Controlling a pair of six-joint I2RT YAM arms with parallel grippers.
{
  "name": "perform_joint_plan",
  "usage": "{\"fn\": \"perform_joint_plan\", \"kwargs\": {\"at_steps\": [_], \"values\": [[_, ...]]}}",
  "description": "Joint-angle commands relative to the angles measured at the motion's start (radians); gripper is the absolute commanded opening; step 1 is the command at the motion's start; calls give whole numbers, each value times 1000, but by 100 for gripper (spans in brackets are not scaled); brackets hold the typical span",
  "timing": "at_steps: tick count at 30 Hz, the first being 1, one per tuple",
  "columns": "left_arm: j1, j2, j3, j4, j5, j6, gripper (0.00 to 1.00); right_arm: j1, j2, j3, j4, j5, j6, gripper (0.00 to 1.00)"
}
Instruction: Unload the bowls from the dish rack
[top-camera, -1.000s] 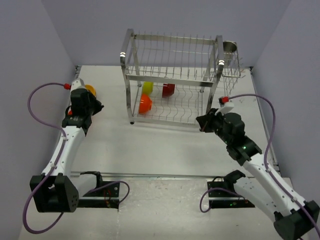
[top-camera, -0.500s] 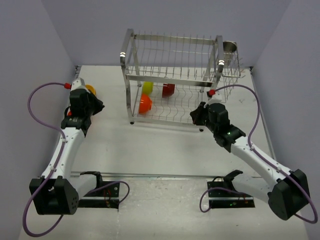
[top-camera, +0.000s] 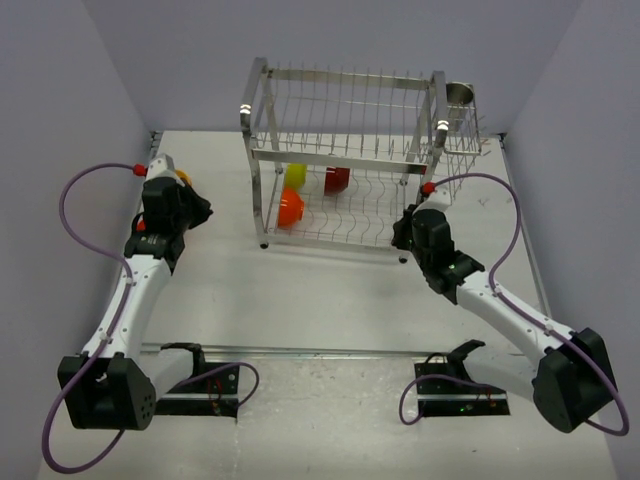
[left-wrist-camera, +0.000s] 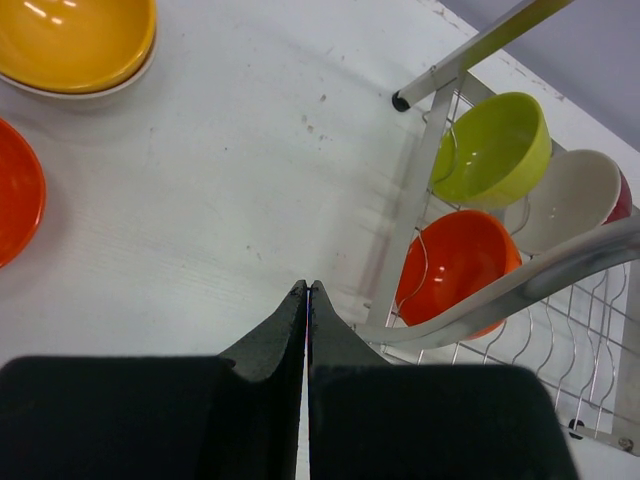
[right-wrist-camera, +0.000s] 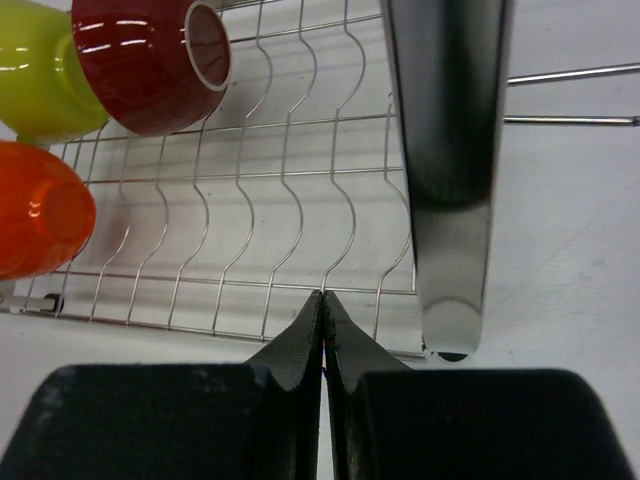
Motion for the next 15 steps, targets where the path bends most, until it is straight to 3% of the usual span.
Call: {"fn": "perform_joint_plan", "kwargs": {"at_steps": [1,15], "values": [[-7,-1,12,44,42,13,0,3,8,0,19,110,14,0],[-10,-18,1,47,66,13,0,-18,60,34,-35,241,63,0]]}}
